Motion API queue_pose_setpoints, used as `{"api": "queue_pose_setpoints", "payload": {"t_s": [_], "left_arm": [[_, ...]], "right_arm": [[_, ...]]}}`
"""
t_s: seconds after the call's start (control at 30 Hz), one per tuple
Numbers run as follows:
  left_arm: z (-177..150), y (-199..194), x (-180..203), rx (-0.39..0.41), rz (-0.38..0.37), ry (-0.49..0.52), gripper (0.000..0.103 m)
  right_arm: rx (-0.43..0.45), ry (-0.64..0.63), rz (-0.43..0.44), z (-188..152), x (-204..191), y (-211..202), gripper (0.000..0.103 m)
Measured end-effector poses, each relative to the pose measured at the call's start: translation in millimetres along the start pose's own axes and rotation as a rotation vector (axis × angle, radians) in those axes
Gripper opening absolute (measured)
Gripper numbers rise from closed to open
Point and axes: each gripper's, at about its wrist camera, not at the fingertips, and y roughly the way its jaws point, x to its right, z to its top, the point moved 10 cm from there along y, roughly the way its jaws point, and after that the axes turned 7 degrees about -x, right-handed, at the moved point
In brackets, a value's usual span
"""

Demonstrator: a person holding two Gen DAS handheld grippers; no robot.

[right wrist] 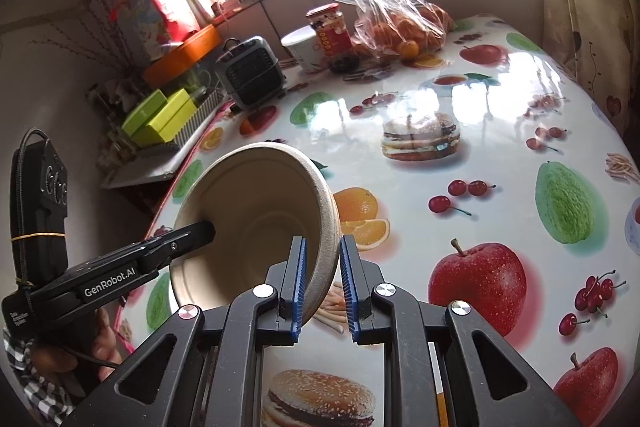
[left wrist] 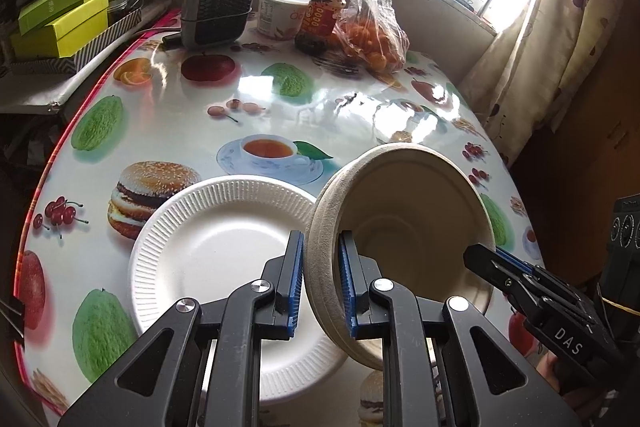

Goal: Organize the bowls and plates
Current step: 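Lower the held bowl stacks onto the white plate stack with both grippers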

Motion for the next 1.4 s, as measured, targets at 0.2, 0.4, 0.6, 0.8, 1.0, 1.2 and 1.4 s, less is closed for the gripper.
{"api": "queue_pose_setpoints", "payload": {"t_s": [0.2, 0.4, 0.6, 0.8, 1.0, 1.2, 1.4], "left_arm": [[2.4, -5.9, -15.2, 0.015, 0.015, -0.024, 0.018], [3.2, -11.4, -34.0, 0.026, 0.032, -0.053, 0.018], [2.5, -15.2, -50.7, 0.030, 0.050, -0.076, 0.018], [-0.8, -17.2, -65.6, 0.030, 0.063, -0.101, 0.018], [-2.1, -18.9, -78.2, 0.031, 0.074, -0.125, 0.018], [-3.8, -18.8, -84.6, 0.028, 0.078, -0.134, 0.018], [-7.2, -15.6, -90.8, 0.015, 0.080, -0.146, 0.018]], "right_arm": [[-0.013, -0.023, 0.016, 4.5, -14.7, 8.8, 0.017], [-0.033, -0.048, 0.034, 5.8, -30.9, 19.7, 0.017], [-0.059, -0.062, 0.053, 5.1, -43.6, 32.2, 0.017], [-0.075, -0.081, 0.061, 6.4, -55.9, 41.9, 0.017], [-0.088, -0.102, 0.068, 6.0, -66.6, 50.0, 0.017], [-0.100, -0.110, 0.068, 7.5, -71.1, 56.6, 0.017], [-0.115, -0.115, 0.067, 6.3, -74.1, 63.8, 0.018]]}}
